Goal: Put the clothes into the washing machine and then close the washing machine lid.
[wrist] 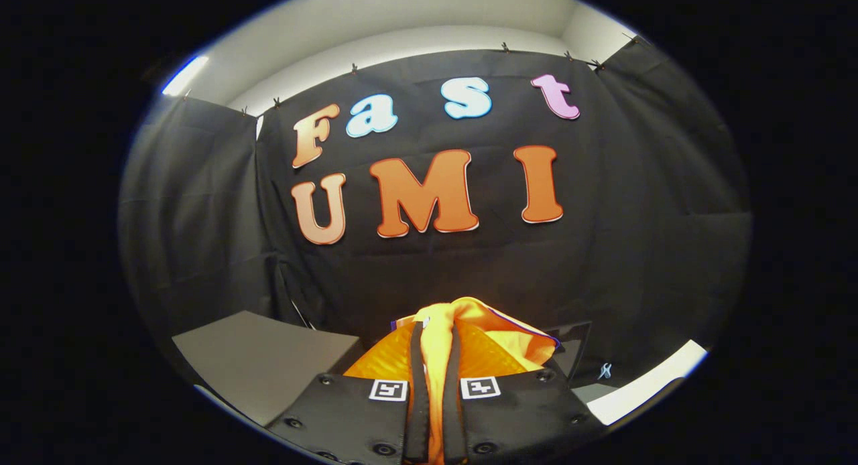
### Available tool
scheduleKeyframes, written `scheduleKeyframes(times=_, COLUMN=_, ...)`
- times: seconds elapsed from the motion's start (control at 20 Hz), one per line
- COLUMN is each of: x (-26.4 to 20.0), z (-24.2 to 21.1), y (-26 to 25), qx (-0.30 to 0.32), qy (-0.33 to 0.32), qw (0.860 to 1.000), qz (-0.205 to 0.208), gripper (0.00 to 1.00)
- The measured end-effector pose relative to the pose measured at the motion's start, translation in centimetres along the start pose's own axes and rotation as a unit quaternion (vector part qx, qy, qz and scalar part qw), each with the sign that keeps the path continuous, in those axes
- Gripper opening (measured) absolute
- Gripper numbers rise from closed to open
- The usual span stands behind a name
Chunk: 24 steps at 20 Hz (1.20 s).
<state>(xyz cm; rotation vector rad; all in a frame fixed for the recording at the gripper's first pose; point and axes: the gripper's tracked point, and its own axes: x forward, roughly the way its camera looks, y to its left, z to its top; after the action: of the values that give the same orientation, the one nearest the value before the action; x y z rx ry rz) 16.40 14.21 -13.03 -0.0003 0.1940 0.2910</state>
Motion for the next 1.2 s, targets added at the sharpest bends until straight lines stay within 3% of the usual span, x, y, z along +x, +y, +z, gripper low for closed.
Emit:
scheduleKeyframes(times=0.5, x=3.9, z=-13.1, y=-3.6, qx=0.022, qy=0.125, qw=0.992, qz=0.015, gripper=0.16)
scheduleKeyframes(times=1.2, x=7.0, z=-29.8, y=-5.0, qx=0.032, qy=0.304, qw=0.952, qz=0.011, gripper=0.16)
